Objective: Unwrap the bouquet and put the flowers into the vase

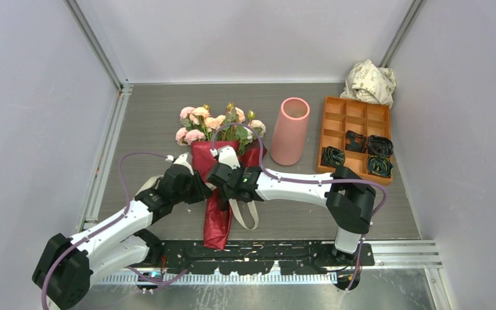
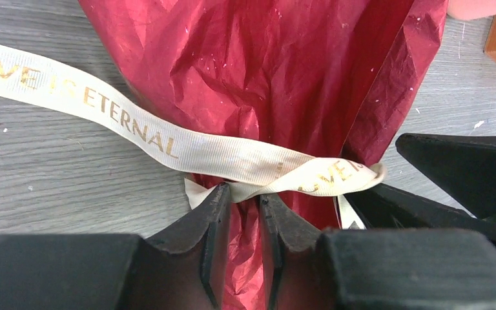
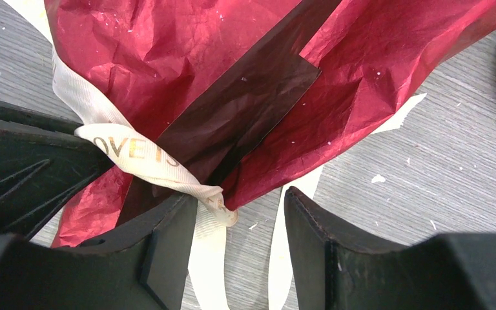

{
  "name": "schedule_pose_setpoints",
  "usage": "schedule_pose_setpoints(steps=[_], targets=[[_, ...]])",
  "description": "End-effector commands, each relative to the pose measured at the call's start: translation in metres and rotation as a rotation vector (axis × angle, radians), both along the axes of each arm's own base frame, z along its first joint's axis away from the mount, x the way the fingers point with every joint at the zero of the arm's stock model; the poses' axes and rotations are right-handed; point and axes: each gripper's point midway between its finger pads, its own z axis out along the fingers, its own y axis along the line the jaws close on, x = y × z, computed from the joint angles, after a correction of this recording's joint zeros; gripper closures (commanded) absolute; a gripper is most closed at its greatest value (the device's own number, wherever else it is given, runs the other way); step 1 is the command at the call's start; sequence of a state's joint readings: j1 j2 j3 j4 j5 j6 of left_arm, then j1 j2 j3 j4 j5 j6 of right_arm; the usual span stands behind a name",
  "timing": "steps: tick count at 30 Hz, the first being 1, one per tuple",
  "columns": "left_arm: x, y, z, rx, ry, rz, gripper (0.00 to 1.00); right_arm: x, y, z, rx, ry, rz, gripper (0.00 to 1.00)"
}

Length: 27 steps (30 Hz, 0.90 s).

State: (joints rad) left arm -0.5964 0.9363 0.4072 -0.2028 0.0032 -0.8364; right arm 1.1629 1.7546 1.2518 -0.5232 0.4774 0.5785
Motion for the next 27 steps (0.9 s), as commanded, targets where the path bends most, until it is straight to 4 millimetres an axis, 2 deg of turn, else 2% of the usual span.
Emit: schedule_pose_setpoints(steps=[1,4,8,16,23,27], targets=[[0.023,-0.008,0.029,-0.043,-0.104,0.031,0.76,0.013,0.008,0.013,0.057,-0.038,-0.033,0.43],[0.027,-0.009,0.029,-0.034,-0.108,0.035,0.76,0.016,0.011,0.014,0.065,-0.041,-0.035,0.46],[0.033,-0.008,0.028,-0.021,-0.110,0.049,0.81,0.021,0.013,0.017,0.071,-0.043,-0.036,0.64],[0.042,0.007,0.026,0.066,-0.109,0.116,0.88,0.027,0.007,0.021,0.077,-0.047,-0.056,0.84],[0.046,0.027,0.027,0.159,-0.110,0.183,0.90,0.033,-0.015,0.022,0.069,-0.049,-0.107,0.85],[0.046,0.030,0.028,0.172,-0.111,0.196,0.91,0.038,-0.031,0.020,0.062,-0.043,-0.143,0.76]])
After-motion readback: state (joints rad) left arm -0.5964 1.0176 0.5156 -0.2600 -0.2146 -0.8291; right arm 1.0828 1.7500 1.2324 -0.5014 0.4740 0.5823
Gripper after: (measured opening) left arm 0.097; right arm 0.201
